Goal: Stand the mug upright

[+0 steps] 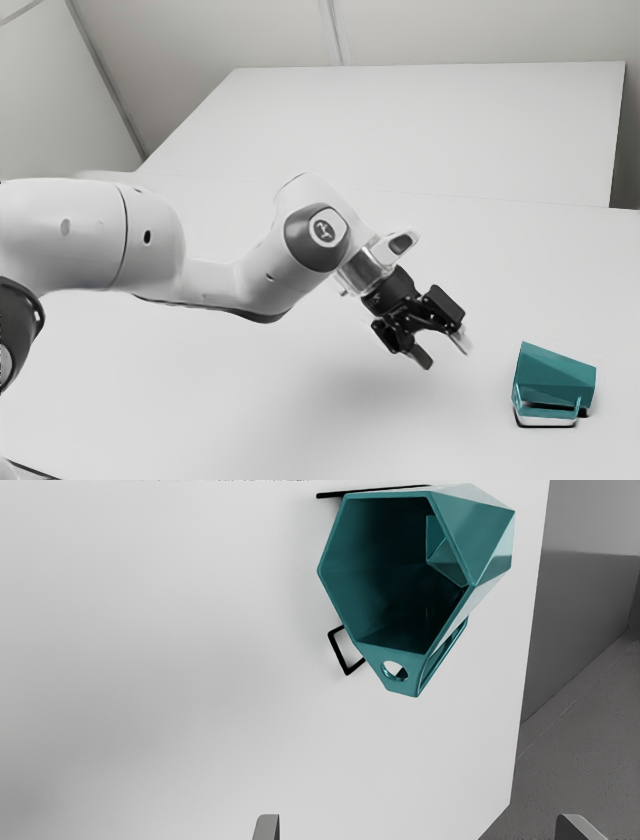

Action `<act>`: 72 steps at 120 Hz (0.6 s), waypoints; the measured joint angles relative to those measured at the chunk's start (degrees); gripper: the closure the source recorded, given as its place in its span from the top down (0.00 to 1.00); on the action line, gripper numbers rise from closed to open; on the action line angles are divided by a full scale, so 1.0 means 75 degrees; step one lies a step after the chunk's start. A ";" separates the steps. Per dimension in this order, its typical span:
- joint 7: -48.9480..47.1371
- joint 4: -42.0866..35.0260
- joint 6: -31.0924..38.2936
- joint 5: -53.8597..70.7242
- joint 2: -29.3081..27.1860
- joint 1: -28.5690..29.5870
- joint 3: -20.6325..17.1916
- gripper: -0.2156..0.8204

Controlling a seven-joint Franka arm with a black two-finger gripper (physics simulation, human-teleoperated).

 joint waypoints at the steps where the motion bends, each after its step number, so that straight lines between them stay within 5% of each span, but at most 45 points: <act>1: 0.0033 0.0009 0.0031 -0.0024 0.0021 -0.0021 0.0000 0.79; 72: 0.1500 0.1658 0.1130 -0.1430 0.1796 -0.0796 -0.0028 0.79</act>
